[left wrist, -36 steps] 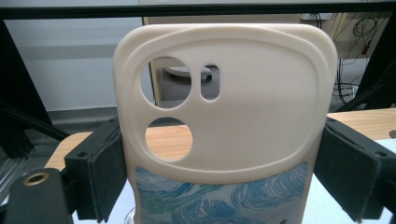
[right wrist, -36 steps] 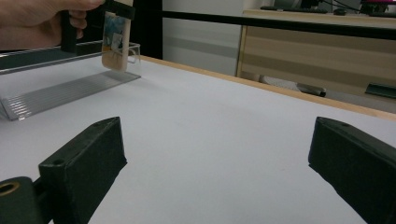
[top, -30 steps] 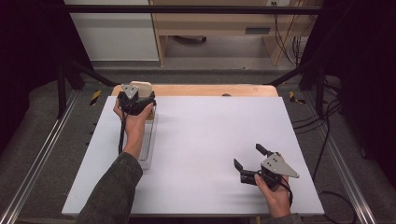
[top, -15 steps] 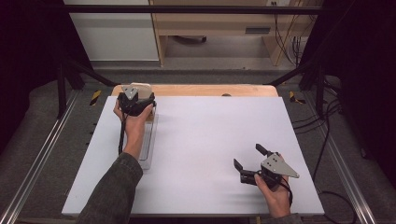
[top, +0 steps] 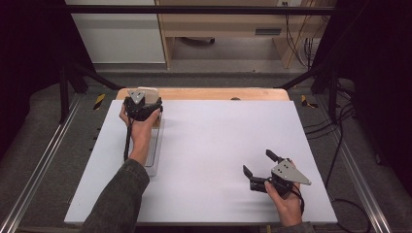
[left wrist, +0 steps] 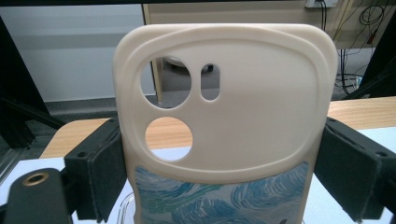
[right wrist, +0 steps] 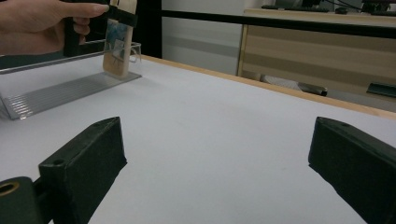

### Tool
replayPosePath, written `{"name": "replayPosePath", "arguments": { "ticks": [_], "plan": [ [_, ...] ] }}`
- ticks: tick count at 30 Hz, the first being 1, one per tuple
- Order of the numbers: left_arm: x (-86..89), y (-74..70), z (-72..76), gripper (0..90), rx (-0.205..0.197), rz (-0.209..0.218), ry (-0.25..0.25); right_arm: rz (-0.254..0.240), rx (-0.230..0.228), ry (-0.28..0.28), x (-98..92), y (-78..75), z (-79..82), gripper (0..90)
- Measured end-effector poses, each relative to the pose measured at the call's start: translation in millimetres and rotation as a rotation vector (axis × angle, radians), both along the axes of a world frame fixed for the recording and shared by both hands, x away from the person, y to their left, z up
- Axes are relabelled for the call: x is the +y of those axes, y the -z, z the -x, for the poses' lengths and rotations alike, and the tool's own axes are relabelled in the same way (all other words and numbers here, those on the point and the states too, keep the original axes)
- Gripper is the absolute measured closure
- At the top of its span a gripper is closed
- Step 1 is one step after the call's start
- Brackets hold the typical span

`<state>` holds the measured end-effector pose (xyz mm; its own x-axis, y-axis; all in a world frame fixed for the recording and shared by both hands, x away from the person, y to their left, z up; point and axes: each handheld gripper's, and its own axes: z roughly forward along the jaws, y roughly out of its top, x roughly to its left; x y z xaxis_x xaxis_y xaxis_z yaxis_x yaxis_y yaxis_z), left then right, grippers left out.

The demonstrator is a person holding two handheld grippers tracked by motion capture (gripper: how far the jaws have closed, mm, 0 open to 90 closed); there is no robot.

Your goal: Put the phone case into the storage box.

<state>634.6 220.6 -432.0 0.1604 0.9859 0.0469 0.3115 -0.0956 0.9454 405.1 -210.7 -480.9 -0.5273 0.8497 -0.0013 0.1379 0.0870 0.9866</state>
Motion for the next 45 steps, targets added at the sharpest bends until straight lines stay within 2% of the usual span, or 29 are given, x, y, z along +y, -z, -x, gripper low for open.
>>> {"name": "replayPosePath", "arguments": {
  "ticks": [28, 32, 39, 45],
  "plan": [
    [4.7, 0.8, -2.0, 9.2, 0.000, 0.027, 0.002, -0.004, 0.005, -0.003, 0.8, 0.4, -0.5, 3.4],
    [5.8, 0.5, -2.4, 7.4, -0.010, 0.045, 0.000, -0.005, 0.007, -0.004, 0.8, 0.5, -0.6, 3.4],
    [5.0, -4.1, -0.7, 3.9, -0.047, 0.024, 0.003, -0.005, 0.008, -0.006, 1.2, 0.5, -0.5, 3.4],
    [4.1, -7.5, 1.6, 3.9, -0.054, 0.035, 0.015, -0.005, 0.008, -0.007, 1.4, 0.5, -0.6, 3.4]
  ]
}}
